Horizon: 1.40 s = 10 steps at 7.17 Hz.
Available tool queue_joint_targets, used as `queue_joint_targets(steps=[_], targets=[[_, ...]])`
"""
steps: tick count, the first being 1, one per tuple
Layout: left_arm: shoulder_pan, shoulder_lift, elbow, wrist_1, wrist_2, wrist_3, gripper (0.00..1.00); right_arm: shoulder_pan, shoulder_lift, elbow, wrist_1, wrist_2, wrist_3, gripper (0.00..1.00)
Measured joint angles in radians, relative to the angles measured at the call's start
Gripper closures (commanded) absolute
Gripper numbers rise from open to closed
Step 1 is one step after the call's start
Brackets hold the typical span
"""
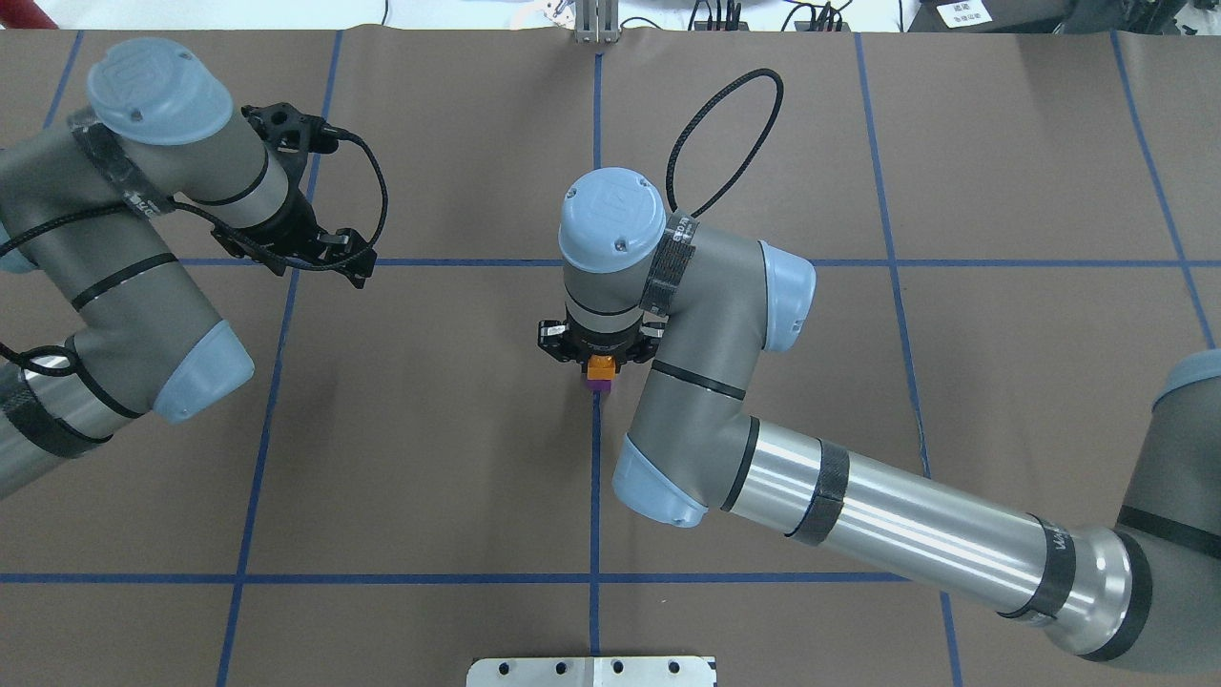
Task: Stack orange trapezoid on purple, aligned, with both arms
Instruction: 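Lower the orange block onto the purple block, aligning their edges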
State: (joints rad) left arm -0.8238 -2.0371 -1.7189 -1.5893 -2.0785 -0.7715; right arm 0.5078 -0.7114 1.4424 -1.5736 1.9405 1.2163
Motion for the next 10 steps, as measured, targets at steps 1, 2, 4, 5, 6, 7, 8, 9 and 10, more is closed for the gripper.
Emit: queue_joint_targets(steps=[1, 2, 4, 5, 6, 7, 8, 9, 10], targets=[[0.000, 0.000, -0.002, 0.000, 0.000, 0.000, 0.00, 0.000, 0.001, -0.004, 0.001, 0.000, 0.002, 1.00], [0.000, 0.000, -0.006, 0.000, 0.000, 0.000, 0.00, 0.000, 0.001, -0.009, 0.001, -0.001, 0.003, 1.00], [0.000, 0.000, -0.013, 0.002, 0.000, -0.001, 0.00, 0.000, 0.001, -0.021, 0.002, -0.001, 0.002, 1.00], [0.000, 0.000, -0.015, 0.003, 0.000, -0.002, 0.00, 0.000, 0.001, -0.024, 0.005, -0.001, 0.002, 1.00], [0.000, 0.000, -0.015, 0.003, 0.000, -0.002, 0.00, 0.000, 0.000, -0.027, 0.009, -0.001, 0.001, 1.00], [0.000, 0.000, -0.016, 0.003, 0.000, -0.002, 0.00, 0.000, 0.000, -0.029, 0.011, -0.001, 0.001, 1.00], [0.000, 0.000, -0.018, 0.004, 0.000, -0.002, 0.00, 0.000, 0.000, -0.031, 0.012, -0.001, 0.000, 1.00], [0.000, 0.000, -0.021, 0.006, 0.000, -0.003, 0.00, 0.000, 0.000, -0.033, 0.012, -0.002, 0.000, 1.00], [0.000, 0.000, -0.026, 0.011, 0.000, -0.009, 0.00, 0.000, 0.000, -0.033, 0.012, -0.003, -0.001, 0.95]])
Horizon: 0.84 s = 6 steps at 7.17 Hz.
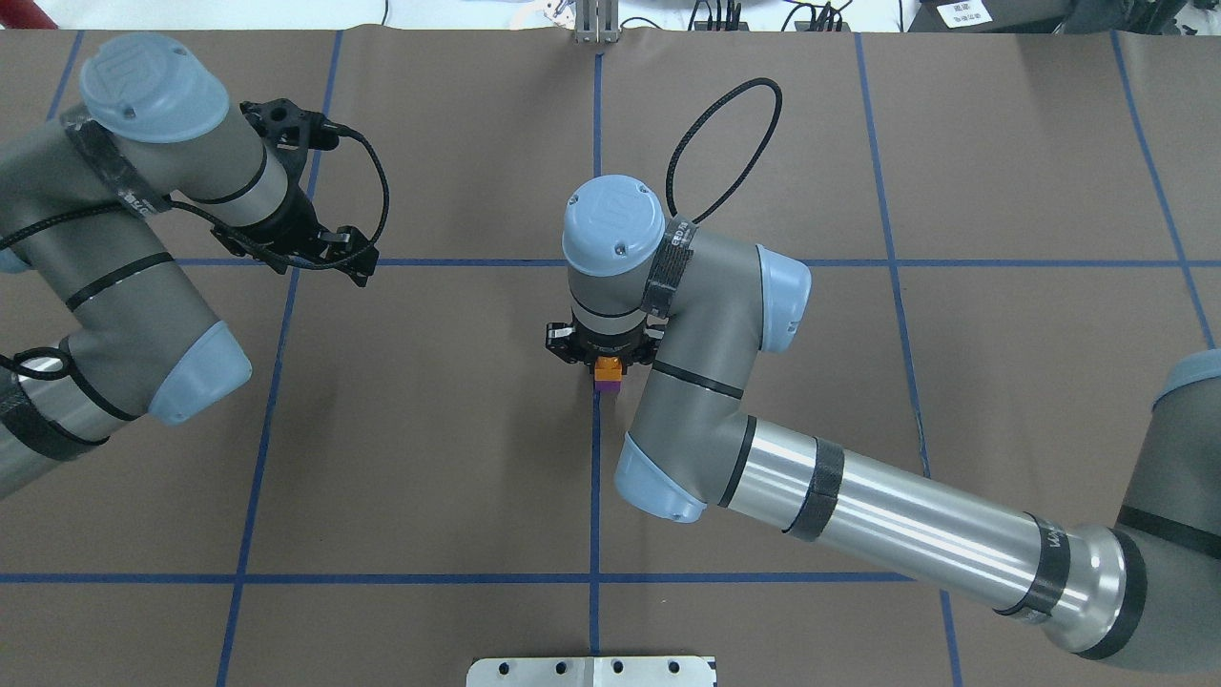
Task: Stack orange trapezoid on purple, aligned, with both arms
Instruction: 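Lower the orange block onto the purple block, aligning their edges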
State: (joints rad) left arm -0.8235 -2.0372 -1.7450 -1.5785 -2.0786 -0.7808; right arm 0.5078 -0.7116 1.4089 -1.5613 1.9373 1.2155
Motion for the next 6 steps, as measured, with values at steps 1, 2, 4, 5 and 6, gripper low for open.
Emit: queue_joint_targets(steps=[1, 2, 4, 5, 6], targets=[[0.001, 0.000, -0.006, 0.005, 0.000, -0.006, 0.00, 0.000, 0.000, -0.001, 0.000, -0.001, 0.000, 0.83], [0.001, 0.000, -0.008, 0.008, 0.000, -0.009, 0.00, -0.001, 0.000, -0.001, 0.001, -0.001, 0.000, 0.01], [0.001, 0.000, -0.010, 0.009, 0.000, -0.012, 0.00, -0.003, -0.002, -0.001, 0.001, -0.001, 0.004, 0.00], [0.002, -0.001, -0.010, 0.009, 0.000, -0.012, 0.00, -0.003, 0.000, 0.001, 0.002, -0.001, 0.003, 0.00], [0.002, -0.001, -0.010, 0.009, 0.000, -0.012, 0.00, 0.000, 0.000, 0.008, 0.002, -0.001, 0.001, 0.00]])
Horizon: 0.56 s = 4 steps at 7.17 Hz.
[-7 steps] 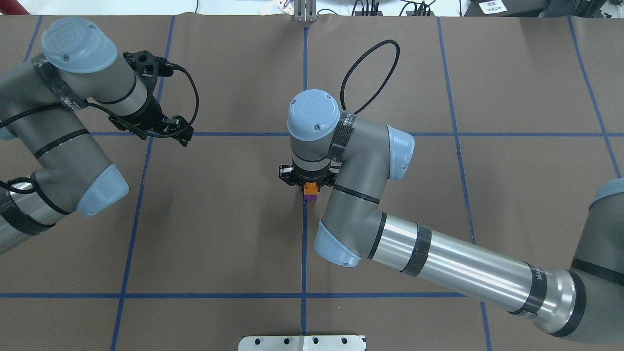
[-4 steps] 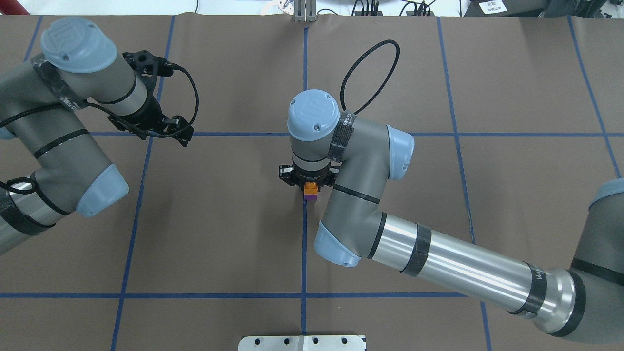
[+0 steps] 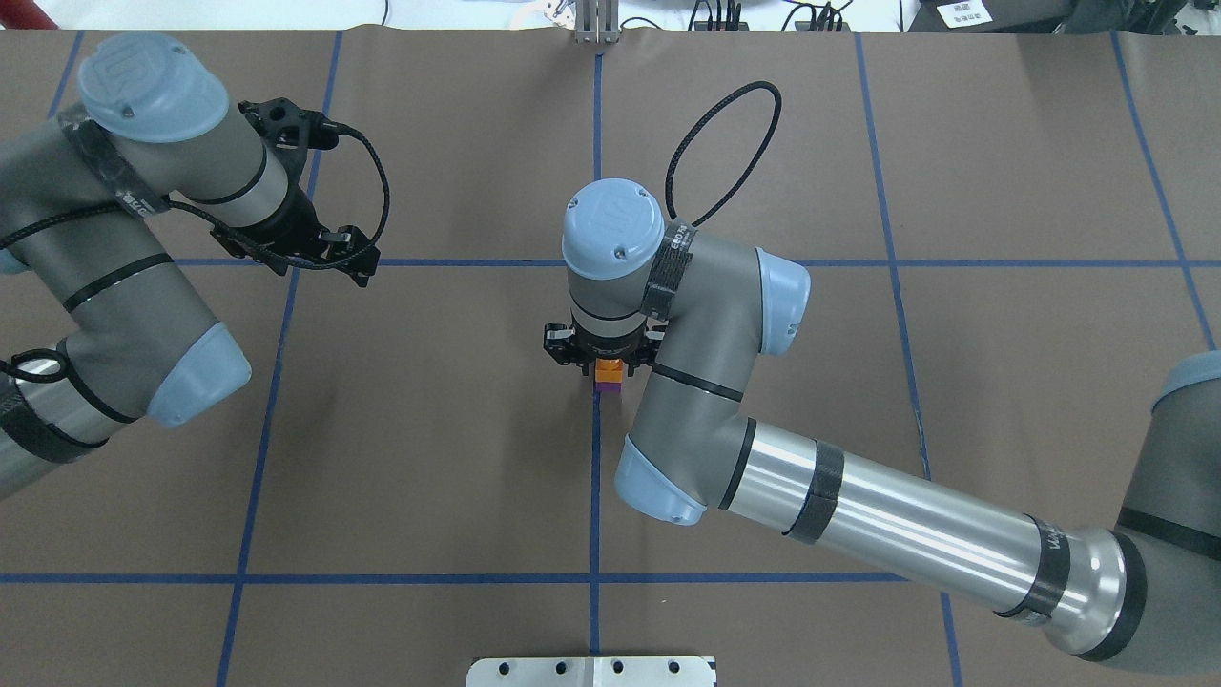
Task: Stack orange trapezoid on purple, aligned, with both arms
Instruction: 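Open the right gripper and lift it away while the left arm withdraws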
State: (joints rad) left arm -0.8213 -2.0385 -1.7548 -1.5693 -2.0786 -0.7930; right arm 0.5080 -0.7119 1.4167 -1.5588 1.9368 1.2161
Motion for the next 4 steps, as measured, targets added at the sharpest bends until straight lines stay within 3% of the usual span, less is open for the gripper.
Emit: queue_joint_targets(steps=[2, 4], targets=[[-0.006, 0.006, -0.012, 0.000, -0.001, 0.005, 0.00, 0.045, -0.014, 0.072, -0.011, 0.033, -0.001, 0.00], [-0.047, 0.071, -0.064, -0.001, -0.007, 0.048, 0.00, 0.184, -0.155, 0.226, -0.024, 0.149, -0.010, 0.00]])
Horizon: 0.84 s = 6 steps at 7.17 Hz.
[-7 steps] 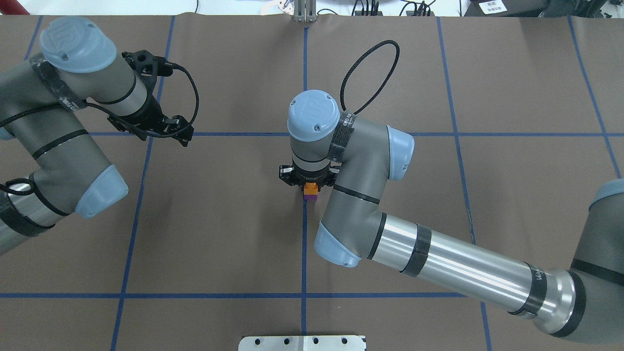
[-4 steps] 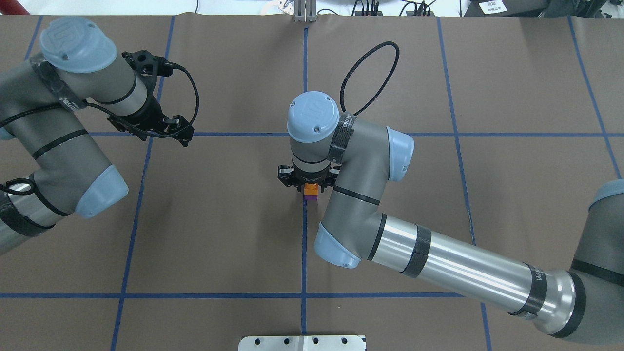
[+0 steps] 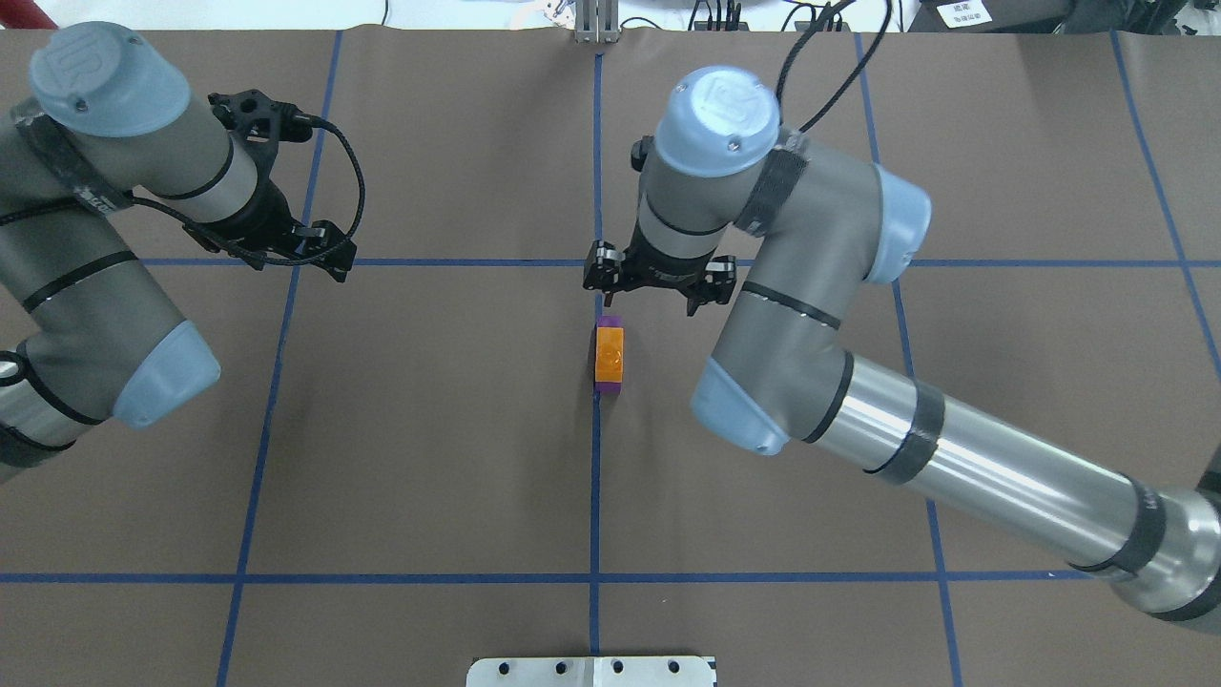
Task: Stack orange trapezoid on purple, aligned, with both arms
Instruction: 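Open the right gripper and lift it away while the left arm withdraws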
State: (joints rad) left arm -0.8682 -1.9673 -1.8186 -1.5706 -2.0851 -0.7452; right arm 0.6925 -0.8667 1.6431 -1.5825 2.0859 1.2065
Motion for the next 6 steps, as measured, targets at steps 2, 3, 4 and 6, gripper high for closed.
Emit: queue_joint_targets(steps=[2, 3, 4, 6], targets=[[-0.114, 0.111, -0.033, -0.007, -0.057, 0.163, 0.00, 0.168, -0.249, 0.147, 0.004, 0.075, -0.159, 0.00], [-0.192, 0.164, -0.032, -0.009, -0.104, 0.274, 0.00, 0.271, -0.355, 0.164, 0.005, 0.121, -0.319, 0.00], [-0.274, 0.212, -0.017, -0.010, -0.138, 0.396, 0.00, 0.378, -0.440, 0.154, 0.006, 0.162, -0.483, 0.00], [-0.412, 0.263, 0.056, -0.012, -0.167, 0.597, 0.00, 0.557, -0.537, 0.081, 0.006, 0.198, -0.753, 0.00]])
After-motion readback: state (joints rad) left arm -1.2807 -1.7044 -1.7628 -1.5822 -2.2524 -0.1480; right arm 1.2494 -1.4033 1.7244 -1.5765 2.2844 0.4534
